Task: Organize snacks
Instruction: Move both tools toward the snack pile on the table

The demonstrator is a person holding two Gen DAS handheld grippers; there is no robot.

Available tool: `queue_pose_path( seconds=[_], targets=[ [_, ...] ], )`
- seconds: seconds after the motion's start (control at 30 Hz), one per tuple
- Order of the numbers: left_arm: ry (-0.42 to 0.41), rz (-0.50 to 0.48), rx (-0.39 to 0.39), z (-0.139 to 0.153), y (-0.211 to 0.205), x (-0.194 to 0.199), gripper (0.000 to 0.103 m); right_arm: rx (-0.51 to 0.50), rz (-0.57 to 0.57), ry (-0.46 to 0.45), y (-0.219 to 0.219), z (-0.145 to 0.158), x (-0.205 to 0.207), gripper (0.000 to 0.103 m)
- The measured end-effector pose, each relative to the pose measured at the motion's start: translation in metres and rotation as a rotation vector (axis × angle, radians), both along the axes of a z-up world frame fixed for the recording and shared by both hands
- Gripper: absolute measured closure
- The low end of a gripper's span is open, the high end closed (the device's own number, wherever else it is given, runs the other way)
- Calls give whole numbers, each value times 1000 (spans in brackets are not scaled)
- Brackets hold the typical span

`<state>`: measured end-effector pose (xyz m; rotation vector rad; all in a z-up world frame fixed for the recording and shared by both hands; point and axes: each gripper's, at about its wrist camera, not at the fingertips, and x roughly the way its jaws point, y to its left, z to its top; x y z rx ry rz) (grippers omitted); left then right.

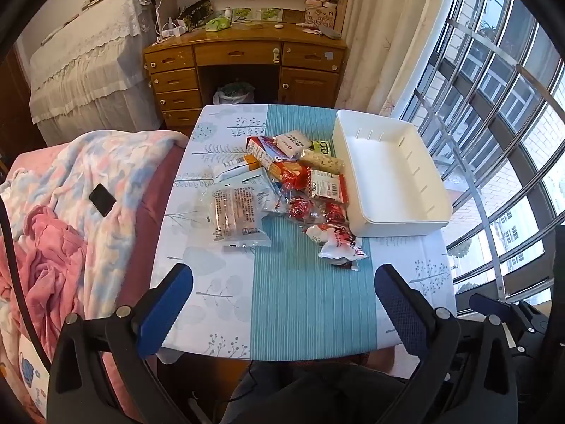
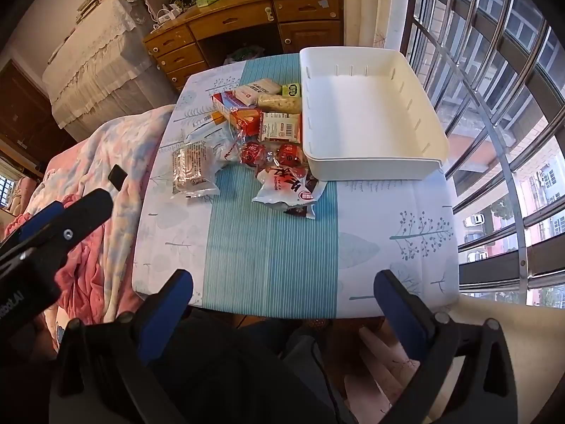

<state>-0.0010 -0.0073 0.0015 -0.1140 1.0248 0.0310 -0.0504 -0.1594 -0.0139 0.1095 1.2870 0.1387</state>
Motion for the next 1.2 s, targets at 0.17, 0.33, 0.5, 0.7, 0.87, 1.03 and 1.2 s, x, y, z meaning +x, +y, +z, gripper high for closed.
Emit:
queue_pose_path(
  seconds=[0.17, 0.33, 0.5, 0.7, 0.87, 1.03, 1.2],
  targets=[
    [5, 13, -5, 2, -2, -4, 1, 2, -3, 0, -11, -3, 0, 0],
    [-7, 27, -11, 5, -7, -14, 1, 9, 2, -4, -15, -3, -2, 0],
    [-3, 50, 1, 4, -12, -22, 1, 37, -1, -9, -24, -5, -4, 0],
    [10, 66, -1, 2, -18, -32, 1, 61, 24, -24, -28, -7, -2, 0],
    [31, 91, 3, 1, -22, -36, 1, 81, 23, -32, -34, -9, -1, 0],
    [48, 99, 22, 0, -24, -37, 1, 89, 13, -32, -38, -11, 2, 0],
    [78, 118, 21, -2, -18, -33, 1, 107, 7, -36, -40, -11, 6, 0]
  ],
)
